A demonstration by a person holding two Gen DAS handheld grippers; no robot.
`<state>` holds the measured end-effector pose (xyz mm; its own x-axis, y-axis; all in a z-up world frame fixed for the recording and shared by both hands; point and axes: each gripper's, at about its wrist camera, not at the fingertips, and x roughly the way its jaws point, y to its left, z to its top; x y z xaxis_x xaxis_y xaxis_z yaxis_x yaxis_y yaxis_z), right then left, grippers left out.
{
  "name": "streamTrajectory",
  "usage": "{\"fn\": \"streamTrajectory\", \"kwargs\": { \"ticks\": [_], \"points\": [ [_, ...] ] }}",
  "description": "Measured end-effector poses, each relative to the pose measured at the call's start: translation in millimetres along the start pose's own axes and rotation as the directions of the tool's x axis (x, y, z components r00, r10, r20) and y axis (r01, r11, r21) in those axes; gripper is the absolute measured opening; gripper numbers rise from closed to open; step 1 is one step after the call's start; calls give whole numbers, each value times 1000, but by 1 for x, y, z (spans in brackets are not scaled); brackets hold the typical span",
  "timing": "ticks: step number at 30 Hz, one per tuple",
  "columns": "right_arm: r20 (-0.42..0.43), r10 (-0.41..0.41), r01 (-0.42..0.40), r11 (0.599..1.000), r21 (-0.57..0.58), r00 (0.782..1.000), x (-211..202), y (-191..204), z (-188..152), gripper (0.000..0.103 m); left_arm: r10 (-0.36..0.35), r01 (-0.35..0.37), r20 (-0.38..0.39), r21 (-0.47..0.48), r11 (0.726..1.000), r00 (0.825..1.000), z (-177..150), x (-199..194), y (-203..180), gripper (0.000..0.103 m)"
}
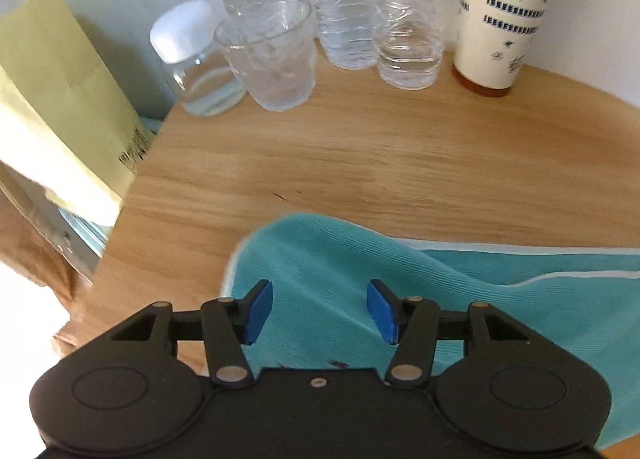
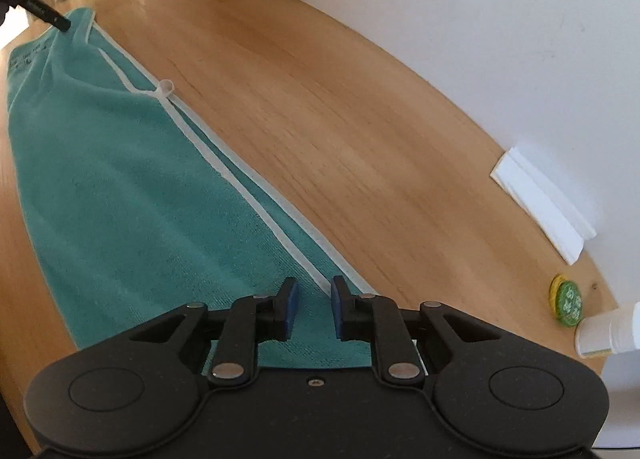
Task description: Fold towel
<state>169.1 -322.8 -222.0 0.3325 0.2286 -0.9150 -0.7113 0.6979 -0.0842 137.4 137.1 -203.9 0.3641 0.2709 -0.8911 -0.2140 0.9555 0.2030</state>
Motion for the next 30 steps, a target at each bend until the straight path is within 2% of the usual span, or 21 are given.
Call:
{"fn": "streamTrajectory", "kwargs": {
  "ticks": [2, 5, 12, 15, 17, 19, 22, 25, 28, 30],
  "points": [
    [-12, 11, -11, 1000, 10, 1000, 1, -2, 3, 9, -8, 8, 0, 23, 1000, 1000, -1, 6, 0, 54],
    [-8, -28, 28, 999, 47, 1000, 2, -4, 3, 3, -11, 11, 6, 29, 1000, 1000, -1, 10, 3, 54],
    [9, -80, 79, 993, 89, 997, 0, -6, 2, 3, 7, -8, 16, 37, 999, 1000, -5, 8, 1, 55],
    [50, -17, 14, 999, 49, 999, -10, -4, 4, 10, 7, -7, 5, 35, 999, 1000, -3, 7, 0, 55],
    [46, 2, -1, 1000, -16, 999, -10, 0, 9, 30, 14, -14, 9, 70, 997, 1000, -3, 6, -2, 55],
    [24, 14, -11, 996, -85, 1000, -5, 4, 14, 31, 16, -18, 13, 99, 995, 1000, -3, 6, -4, 55],
    [-38, 76, -80, 986, -149, 996, 8, 5, 22, 31, 10, -11, 5, 89, 996, 1000, -1, 7, -3, 55],
    [-101, 157, -169, 979, -117, 982, 10, -5, 32, 8, 11, -12, 6, 92, 996, 1000, -2, 7, -3, 55],
    [-106, 138, -152, 978, -146, 985, 5, -4, 35, 6, 14, -14, 7, 88, 996, 1000, -2, 7, -3, 57],
    [-78, 125, -135, 982, -129, 989, -1, -5, 36, 6, 15, -15, 6, 78, 997, 1000, -3, 7, -2, 57]
  ]
}}
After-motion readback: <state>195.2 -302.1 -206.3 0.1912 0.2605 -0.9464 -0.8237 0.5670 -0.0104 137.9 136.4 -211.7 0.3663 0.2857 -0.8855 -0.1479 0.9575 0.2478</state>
